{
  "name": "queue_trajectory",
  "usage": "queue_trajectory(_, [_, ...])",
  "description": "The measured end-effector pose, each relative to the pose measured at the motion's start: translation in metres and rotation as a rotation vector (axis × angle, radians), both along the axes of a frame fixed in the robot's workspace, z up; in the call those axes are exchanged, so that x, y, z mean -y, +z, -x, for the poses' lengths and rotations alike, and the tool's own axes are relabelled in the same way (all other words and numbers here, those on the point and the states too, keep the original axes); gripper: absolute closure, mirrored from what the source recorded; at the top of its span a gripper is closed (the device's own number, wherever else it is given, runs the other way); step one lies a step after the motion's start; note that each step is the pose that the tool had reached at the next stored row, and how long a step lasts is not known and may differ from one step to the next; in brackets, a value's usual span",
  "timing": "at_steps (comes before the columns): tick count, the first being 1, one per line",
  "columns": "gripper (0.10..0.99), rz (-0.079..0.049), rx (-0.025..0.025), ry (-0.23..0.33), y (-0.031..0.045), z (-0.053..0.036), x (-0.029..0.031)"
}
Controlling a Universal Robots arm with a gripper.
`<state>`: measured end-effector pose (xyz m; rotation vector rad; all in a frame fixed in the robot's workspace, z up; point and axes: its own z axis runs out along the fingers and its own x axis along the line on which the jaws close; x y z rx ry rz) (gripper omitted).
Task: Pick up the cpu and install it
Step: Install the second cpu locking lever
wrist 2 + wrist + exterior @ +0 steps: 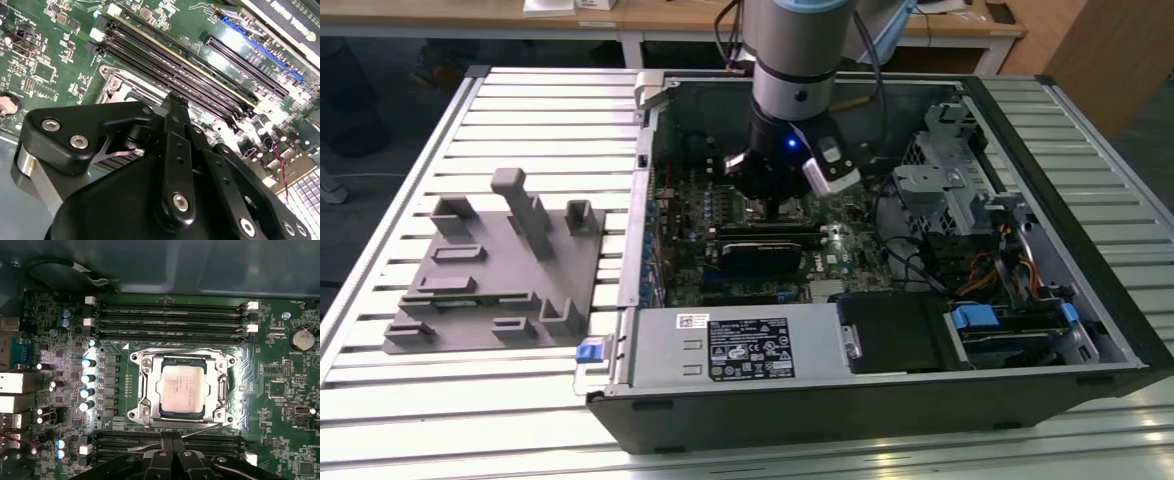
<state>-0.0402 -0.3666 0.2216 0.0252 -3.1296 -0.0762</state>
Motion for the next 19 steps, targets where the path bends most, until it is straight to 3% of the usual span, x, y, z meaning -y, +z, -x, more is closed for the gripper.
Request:
queue_trajectory(5, [0.98, -0.006, -0.0002, 0.0, -0.0072, 0.0002, 0.0001])
queue_trajectory(12, [0.98, -0.057, -0.0006, 0.0, -0.0085, 0.0013, 0.0085])
queue_trajectory(19, [0.98, -0.097, -0.0005, 0.0, -0.0086, 0.0113, 0.0183])
